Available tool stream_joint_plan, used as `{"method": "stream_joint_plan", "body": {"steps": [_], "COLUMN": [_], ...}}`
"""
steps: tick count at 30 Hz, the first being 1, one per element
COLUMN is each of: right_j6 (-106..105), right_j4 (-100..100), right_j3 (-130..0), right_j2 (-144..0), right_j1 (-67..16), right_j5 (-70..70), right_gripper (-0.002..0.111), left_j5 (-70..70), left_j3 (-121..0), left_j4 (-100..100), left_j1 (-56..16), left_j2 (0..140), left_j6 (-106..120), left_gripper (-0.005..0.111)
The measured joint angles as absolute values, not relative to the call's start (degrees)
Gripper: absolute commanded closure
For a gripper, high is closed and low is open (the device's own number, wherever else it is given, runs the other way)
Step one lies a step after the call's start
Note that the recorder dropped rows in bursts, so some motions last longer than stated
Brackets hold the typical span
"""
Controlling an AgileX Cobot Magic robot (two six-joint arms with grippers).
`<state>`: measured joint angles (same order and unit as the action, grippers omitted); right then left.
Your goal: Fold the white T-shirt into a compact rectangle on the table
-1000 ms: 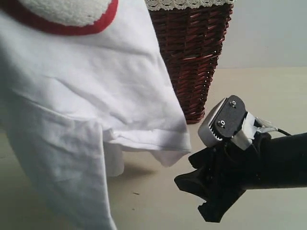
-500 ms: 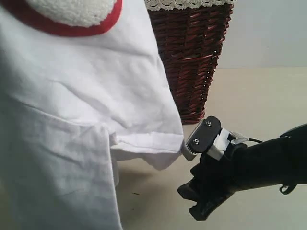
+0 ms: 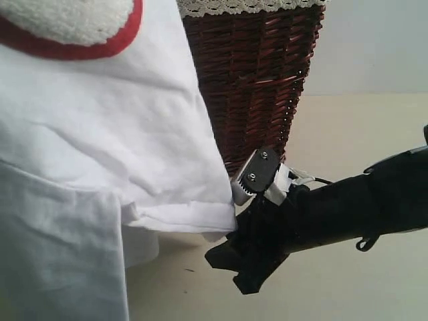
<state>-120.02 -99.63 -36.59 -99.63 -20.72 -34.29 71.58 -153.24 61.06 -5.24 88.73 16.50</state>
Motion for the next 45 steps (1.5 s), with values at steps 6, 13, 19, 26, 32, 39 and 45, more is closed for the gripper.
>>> {"method": "stream_joint_plan", "body": {"steps": [6, 13, 19, 26, 32, 39, 45], "right_j6": [-120.0, -120.0, -116.8, -101.1, -102.5, -101.1, -88.9], "right_j4": [-99.7, -99.7, -97.6, -87.8, -86.1, -83.9, -73.4], "right_j3": [-43.4, -46.0, -46.0, -46.0, -46.0, -46.0, -46.0], "right_j2": [-104.6, -104.9, -102.6, -101.9, -101.9, -99.7, -92.5], "right_j1": [-20.7, -20.7, -20.7, -20.7, -20.7, -20.7, -20.7], "right_j5": [-34.0, -33.8, -33.8, -30.6, -31.3, -36.4, -39.1], "right_gripper": [0.098, 0.108, 0.108, 0.108, 0.1, 0.058, 0.055], "left_j5": [71.6, 71.6, 71.6, 71.6, 71.6, 71.6, 71.6], "left_j3": [-153.2, -153.2, -153.2, -153.2, -153.2, -153.2, -153.2], "left_j4": [63.0, 64.0, 60.6, 55.9, 55.4, 54.0, 52.5], "left_j1": [-5.2, -5.2, -5.2, -5.2, -5.2, -5.2, -5.2], "left_j2": [88.6, 88.0, 88.0, 88.0, 88.0, 88.0, 88.0], "left_j6": [16.1, 16.0, 16.0, 16.0, 16.0, 16.0, 16.0], "left_gripper": [0.107, 0.107, 0.107, 0.107, 0.107, 0.107, 0.107]}}
